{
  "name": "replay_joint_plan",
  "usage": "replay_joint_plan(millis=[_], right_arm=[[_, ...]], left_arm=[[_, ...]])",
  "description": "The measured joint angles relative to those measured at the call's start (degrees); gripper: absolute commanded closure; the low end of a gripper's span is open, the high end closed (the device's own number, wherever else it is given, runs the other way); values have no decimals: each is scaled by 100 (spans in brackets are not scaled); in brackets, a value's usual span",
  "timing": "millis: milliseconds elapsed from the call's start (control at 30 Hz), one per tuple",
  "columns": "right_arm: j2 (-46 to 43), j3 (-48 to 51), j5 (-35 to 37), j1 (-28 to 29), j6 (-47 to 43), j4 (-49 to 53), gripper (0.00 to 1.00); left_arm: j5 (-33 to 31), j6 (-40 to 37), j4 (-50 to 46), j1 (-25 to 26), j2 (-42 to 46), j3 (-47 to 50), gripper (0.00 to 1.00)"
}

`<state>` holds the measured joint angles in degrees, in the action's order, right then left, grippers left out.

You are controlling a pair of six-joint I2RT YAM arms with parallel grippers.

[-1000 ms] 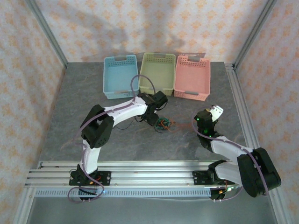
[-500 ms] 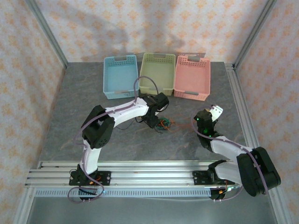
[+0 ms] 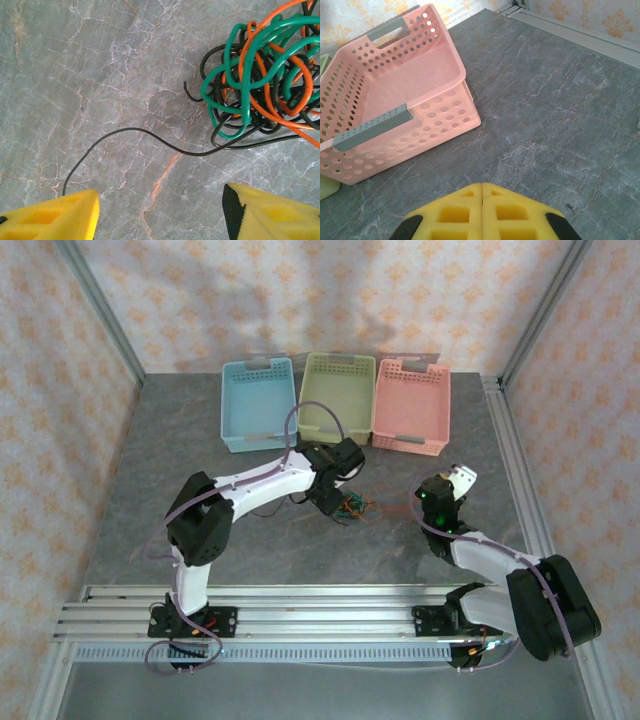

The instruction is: Untangle the cables

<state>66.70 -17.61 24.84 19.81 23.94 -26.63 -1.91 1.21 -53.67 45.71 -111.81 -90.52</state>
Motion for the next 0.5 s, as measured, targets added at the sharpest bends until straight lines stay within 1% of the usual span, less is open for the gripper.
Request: replay_joint_plan(millis=[200, 500], right_arm=[[0, 0, -28, 0, -2, 0, 100], [0, 0, -50, 0, -20, -2, 100]], left_arm=[[151, -98, 28, -35, -308, -120, 36], [190, -162, 52, -188, -721, -365, 41]])
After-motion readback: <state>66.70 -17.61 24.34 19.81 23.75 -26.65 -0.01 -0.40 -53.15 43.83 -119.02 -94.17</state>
